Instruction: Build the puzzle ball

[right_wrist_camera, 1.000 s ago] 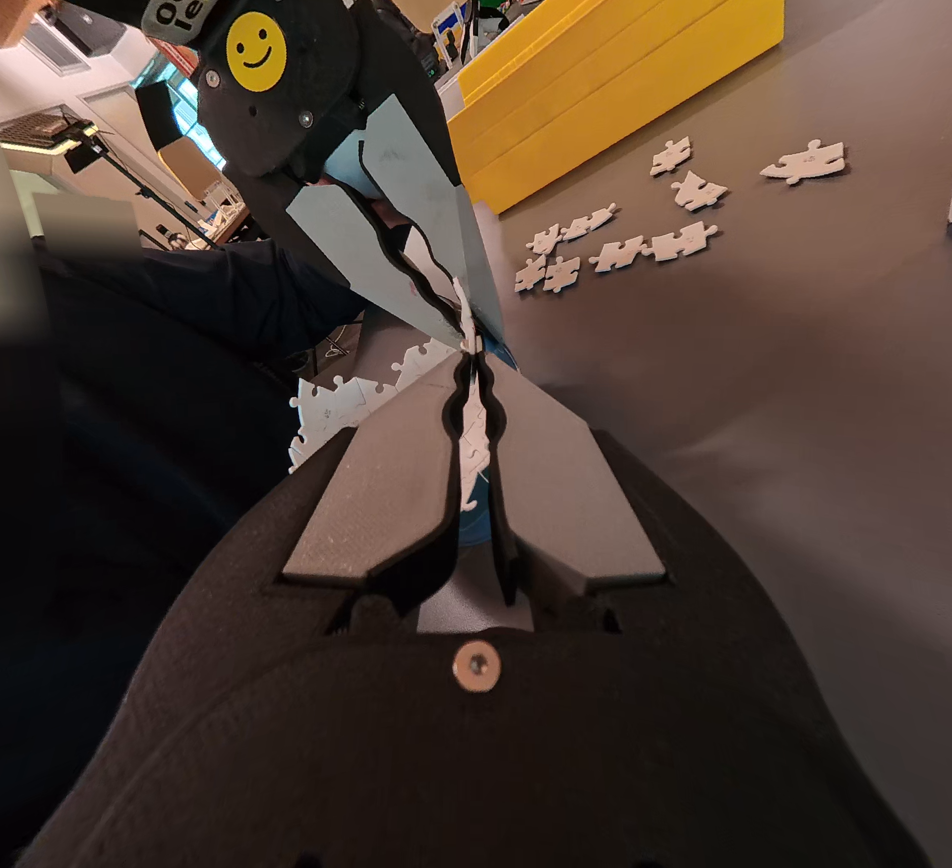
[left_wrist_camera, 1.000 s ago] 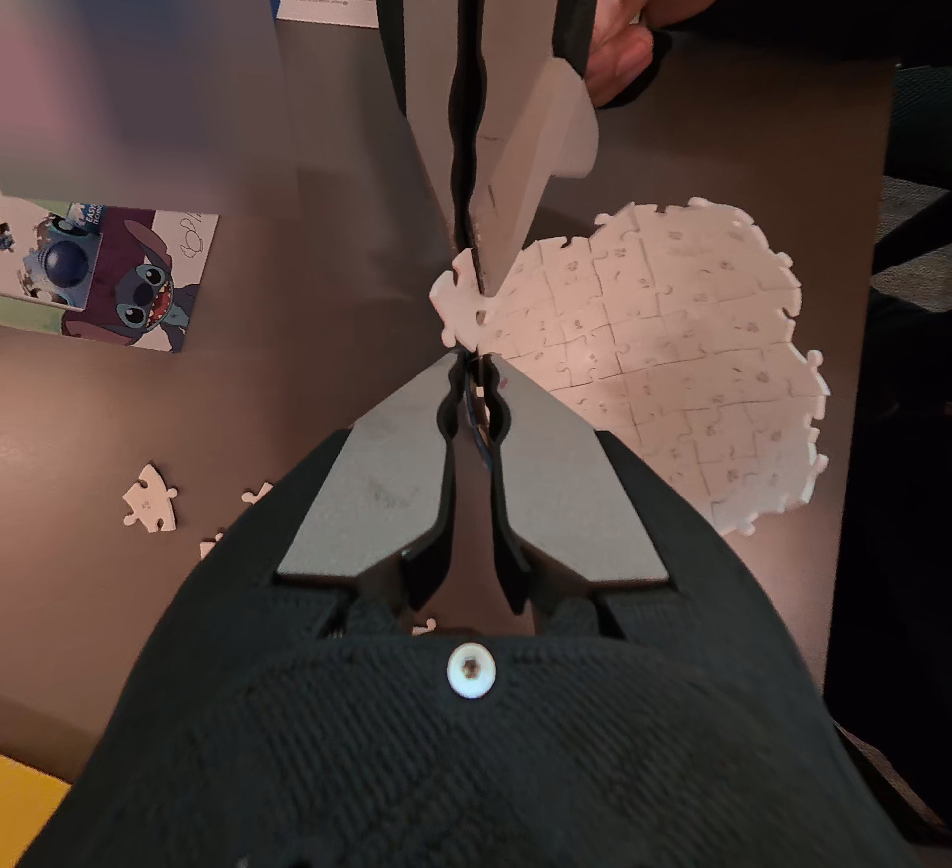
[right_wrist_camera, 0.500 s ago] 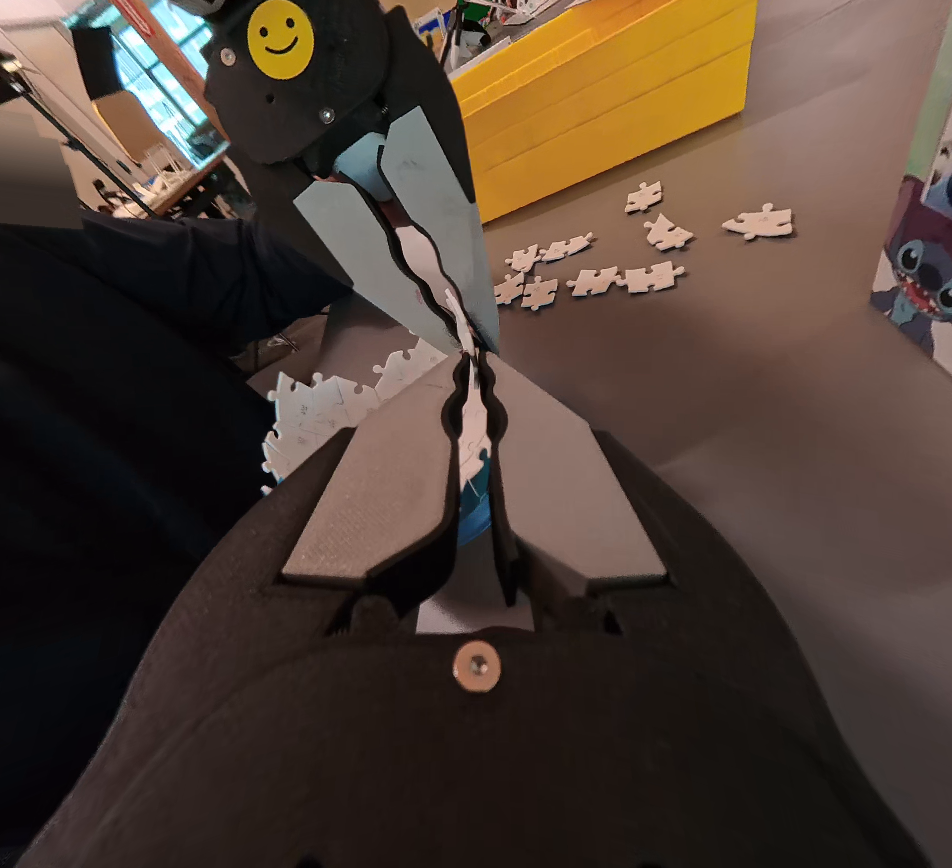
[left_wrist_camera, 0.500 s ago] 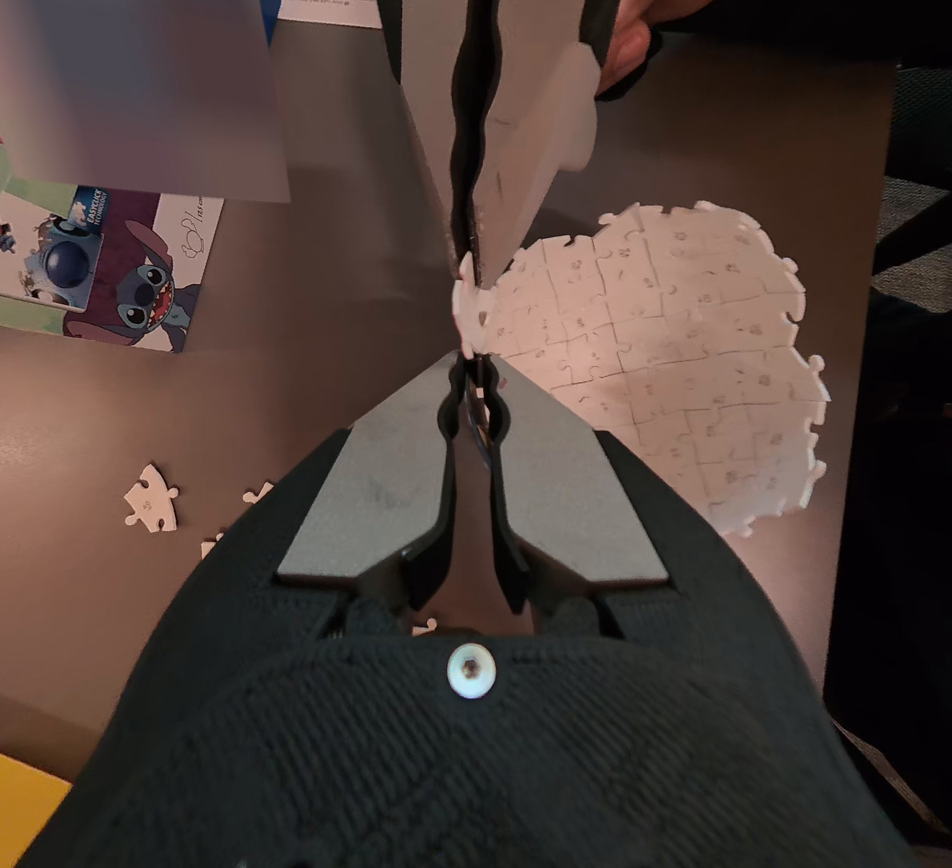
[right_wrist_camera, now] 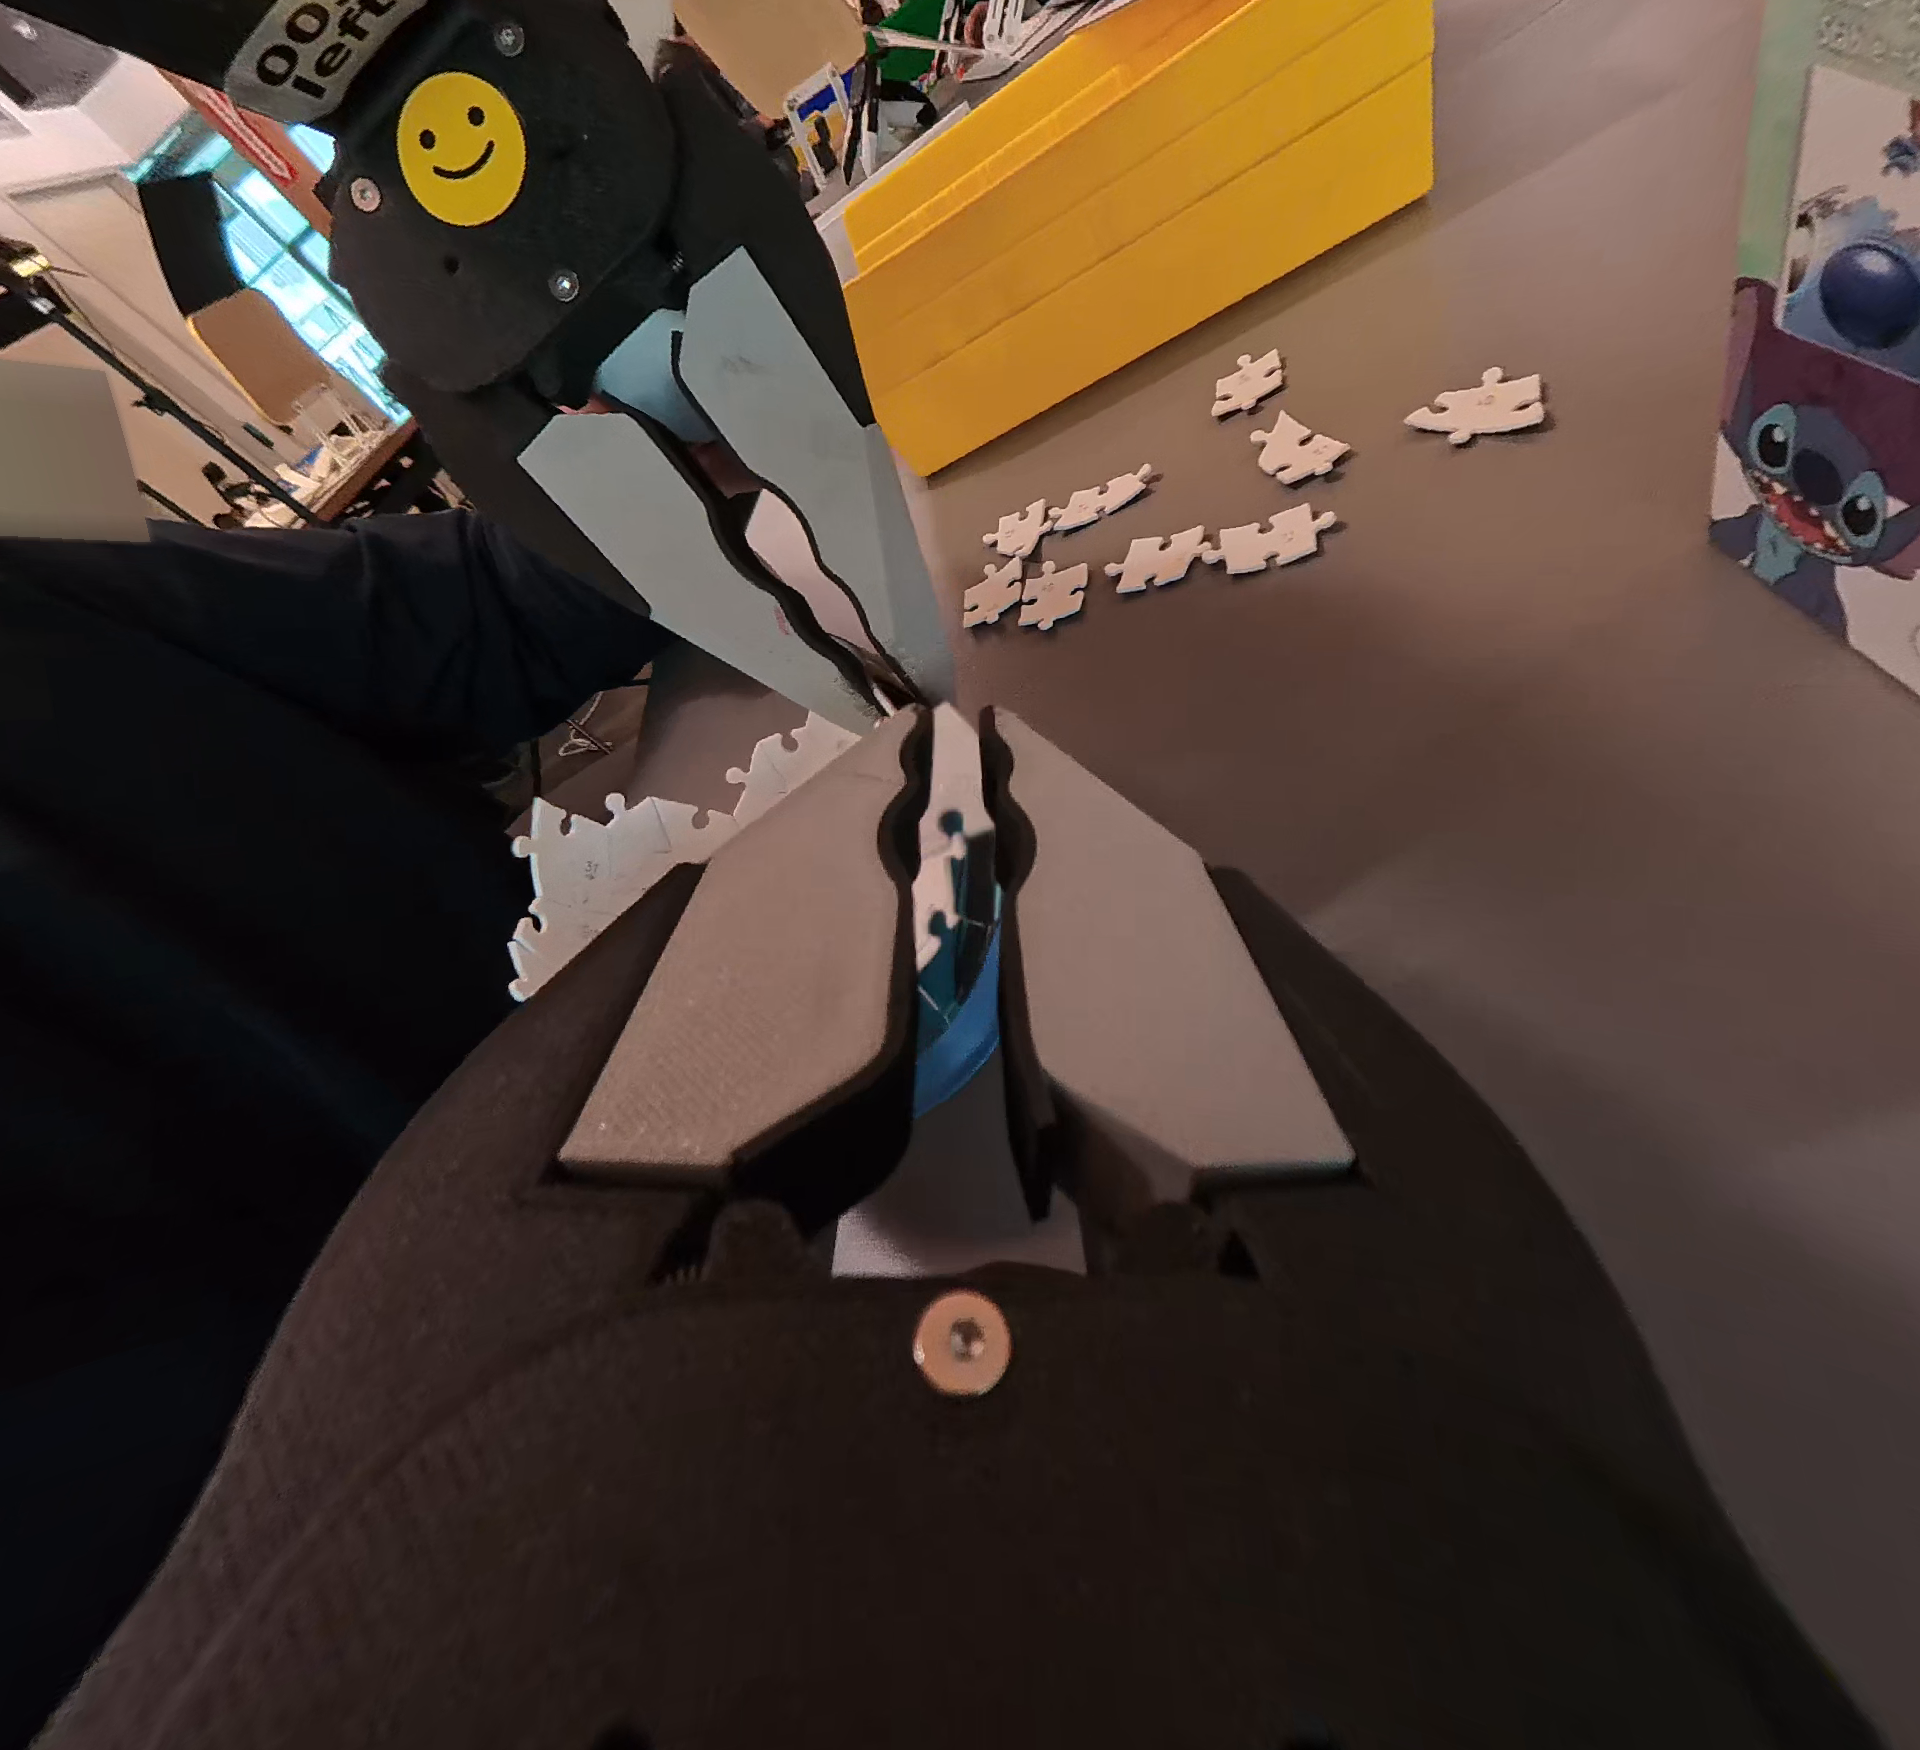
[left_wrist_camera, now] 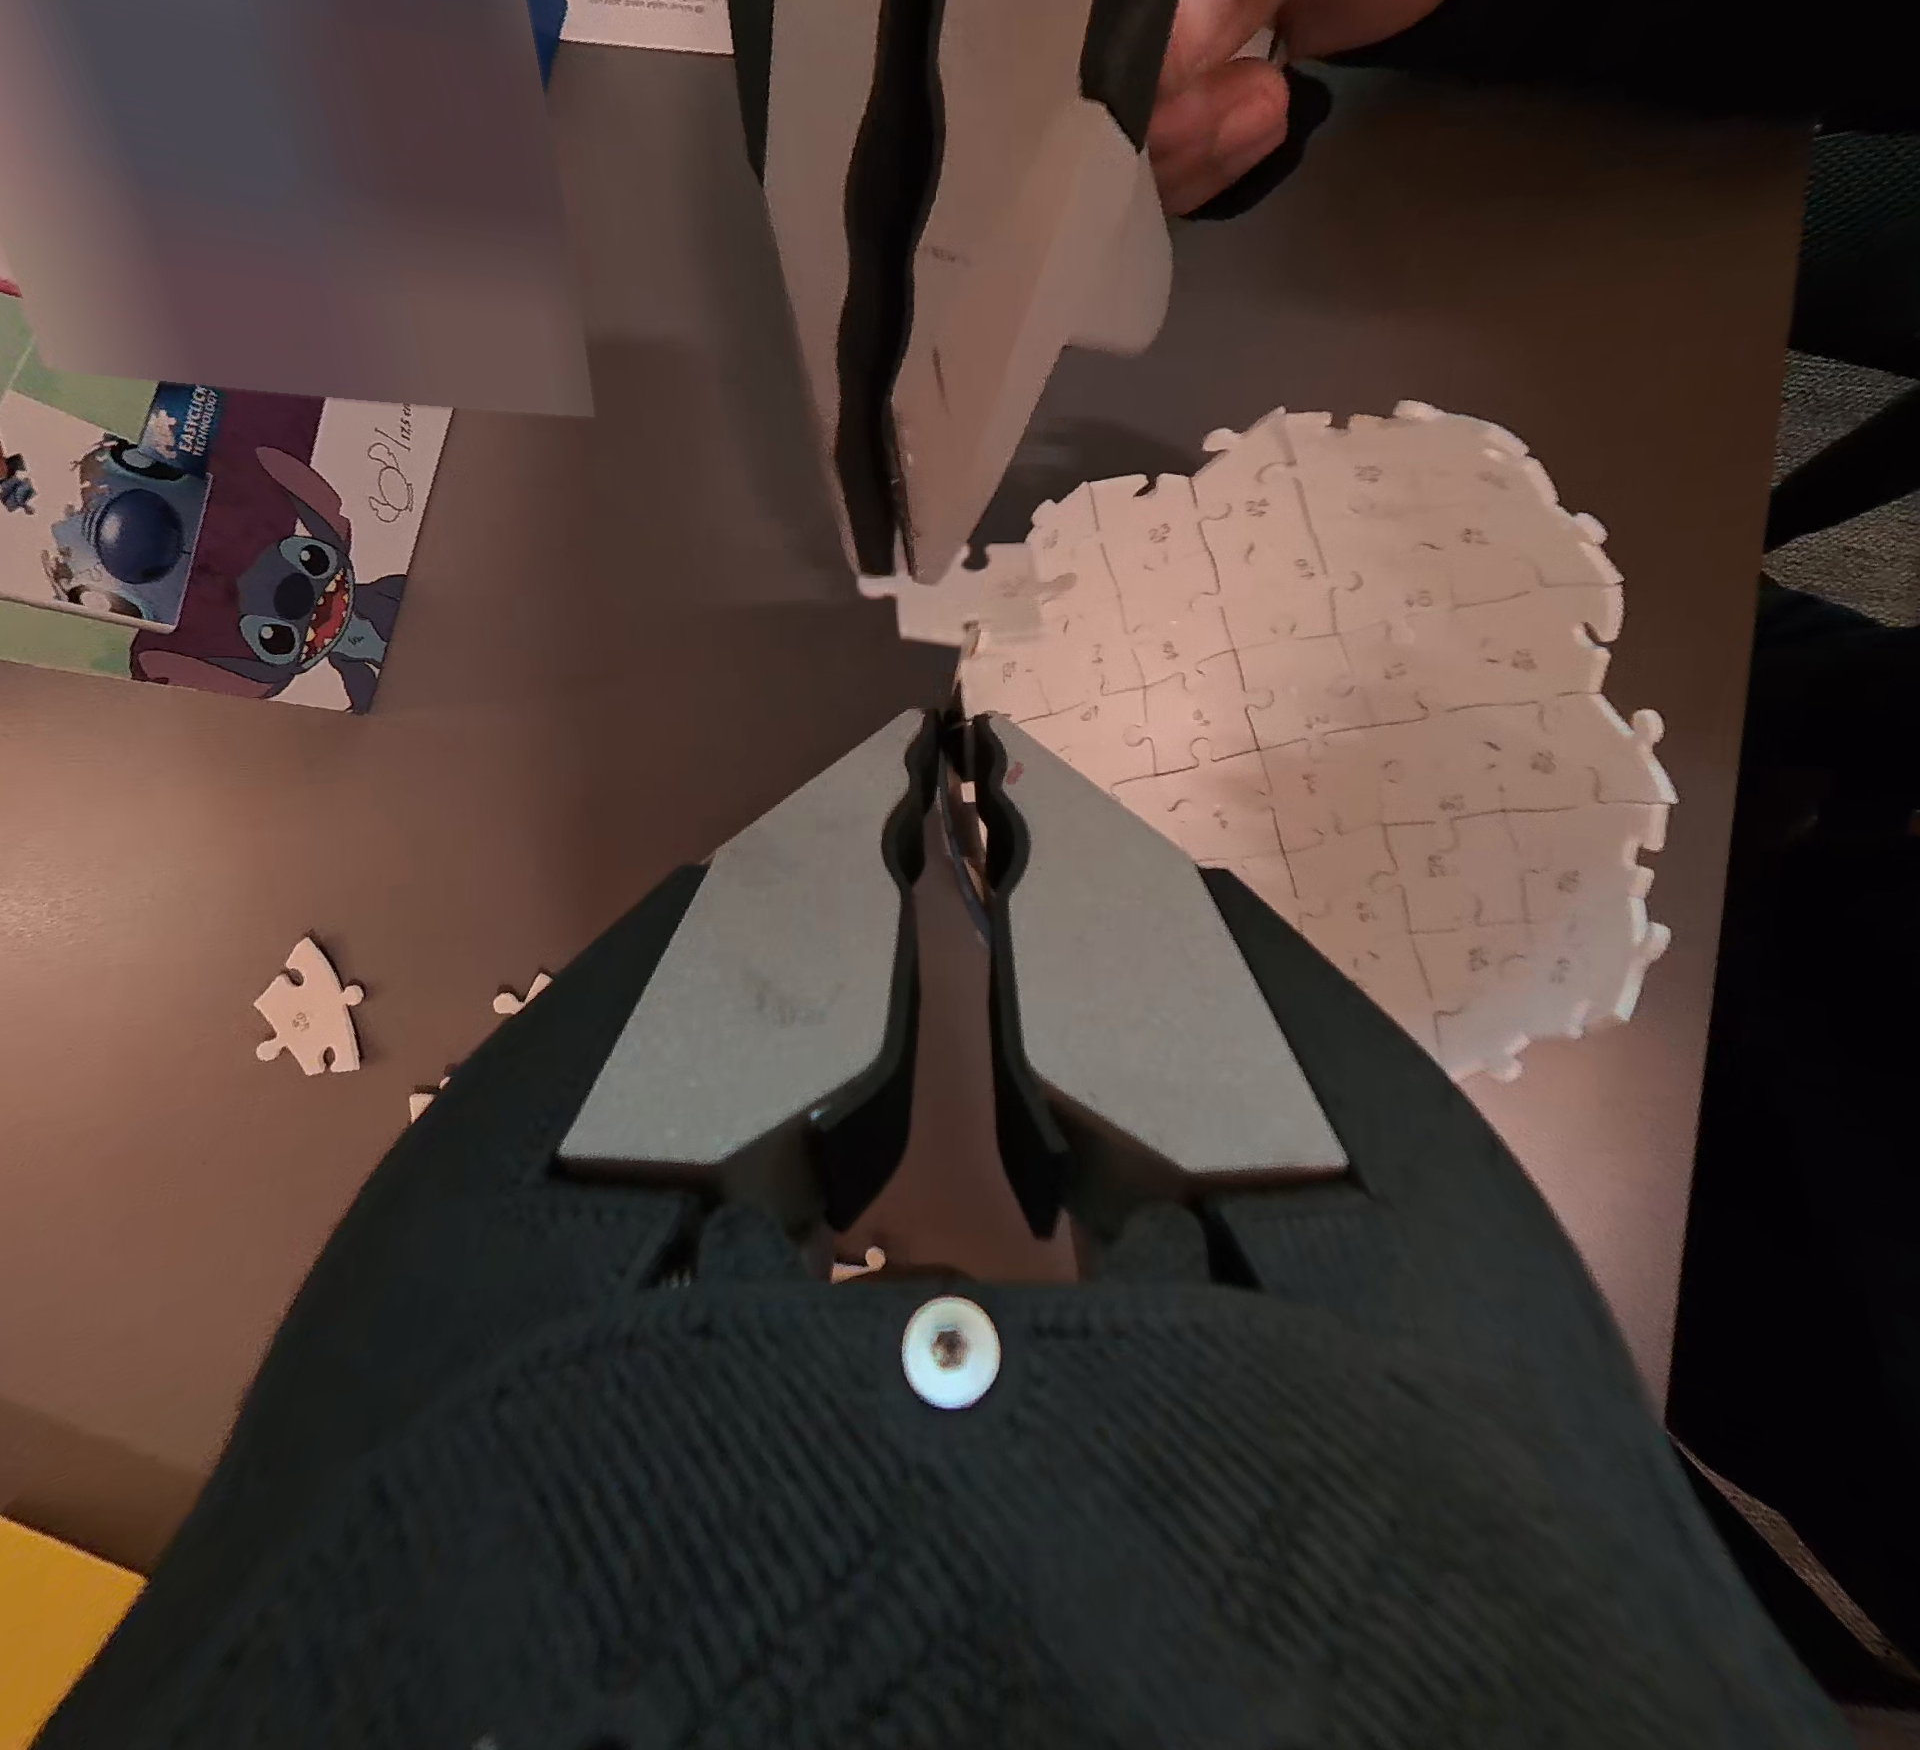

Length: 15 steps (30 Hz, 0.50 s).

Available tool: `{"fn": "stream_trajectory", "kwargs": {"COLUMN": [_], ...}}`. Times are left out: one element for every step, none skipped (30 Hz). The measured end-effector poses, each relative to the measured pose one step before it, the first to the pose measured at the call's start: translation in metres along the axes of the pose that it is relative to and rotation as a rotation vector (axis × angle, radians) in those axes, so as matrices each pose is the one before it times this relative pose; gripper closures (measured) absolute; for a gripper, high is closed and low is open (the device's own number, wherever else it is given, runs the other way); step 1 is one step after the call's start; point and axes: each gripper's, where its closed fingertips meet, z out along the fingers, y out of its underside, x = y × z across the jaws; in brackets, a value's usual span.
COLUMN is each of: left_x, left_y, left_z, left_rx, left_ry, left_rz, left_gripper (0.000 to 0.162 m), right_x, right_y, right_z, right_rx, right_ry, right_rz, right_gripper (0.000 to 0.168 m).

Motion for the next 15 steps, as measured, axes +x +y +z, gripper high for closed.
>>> {"fn": "stream_trajectory", "kwargs": {"left_x": [0.00003, -0.00003, 0.00003, -0.00008, 0.00007, -0.00014, -0.00005, 0.00004, -0.00005, -0.00002, 0.00009, 0.0, 0.00002, 0.00003, -0.00002], "left_y": [0.00011, 0.0002, 0.00009, 0.00016, 0.00019, 0.00025, 0.00011, 0.0001, 0.00019, 0.00014, 0.00013, 0.00019, 0.00015, 0.00012, 0.00003], "left_z": [0.00005, 0.00001, -0.00005, 0.00001, 0.00002, -0.00013, -0.00007, -0.00007, -0.00011, -0.00009, -0.00007, -0.00011, -0.0001, -0.00008, -0.00013], "left_rx": [0.0008, 0.0001, -0.0001, 0.0002, -0.0009, -0.0012, 0.0002, 0.0002, -0.0004, -0.0001, -0.0004, -0.0004, -0.0002, 0.0001, 0.0], "left_ry": [0.0024, 0.0019, 0.0012, 0.0004, 0.0006, 0.0004, 0.0002, 0.001, 0.0005, 0.0007, 0.0009, 0.0007, 0.0007, 0.0007, 0.0014], "left_rz": [-0.0013, -0.0016, -0.001, 0.0003, 0.0002, -0.0001, -0.0008, -0.0005, 0.0, -0.0002, -0.0004, -0.0004, -0.0007, -0.0009, -0.0018], "left_gripper": [0.158, 0.158, 0.158, 0.158, 0.158, 0.158, 0.158, 0.158, 0.158, 0.158, 0.158, 0.158, 0.158, 0.158, 0.158], "right_x": [0.00093, 0.00077, 0.00017, 0.00021, 0.00056, 0.00092, 0.00058, 0.0, 0.00002, 0.0002, 0.00077, 0.00199, 0.00359, 0.00499, 0.00602], "right_y": [0.00133, 0.00134, 0.00102, 0.00094, 0.00027, -0.00063, -0.00151, -0.00207, -0.00237, -0.00242, -0.00179, -0.00098, 0.00037, 0.00181, 0.00298], "right_z": [0.00068, 0.00042, 0.00039, 0.0001, -0.00033, -0.00103, -0.00175, -0.00206, -0.00231, -0.00243, -0.00217, -0.00194, -0.00147, -0.00117, -0.00084], "right_rx": [-0.007, -0.0064, -0.005, -0.004, -0.001, 0.0036, 0.0078, 0.0106, 0.0127, 0.0128, 0.0097, 0.004, -0.0042, -0.0132, -0.0201], "right_ry": [0.0042, 0.0028, -0.0017, -0.0032, 0.0001, 0.0043, 0.0031, 0.0002, -0.0004, 0.0008, 0.0047, 0.0133, 0.024, 0.0343, 0.0423], "right_rz": [0.0017, 0.0012, 0.0041, 0.007, 0.005, 0.0015, 0.0007, 0.0017, 0.0025, 0.0029, 0.0026, 0.0008, -0.0029, -0.0074, -0.0122], "right_gripper": [0.162, 0.161, 0.161, 0.16, 0.158, 0.157, 0.157, 0.156, 0.156, 0.155, 0.153, 0.152, 0.151, 0.15, 0.15]}}
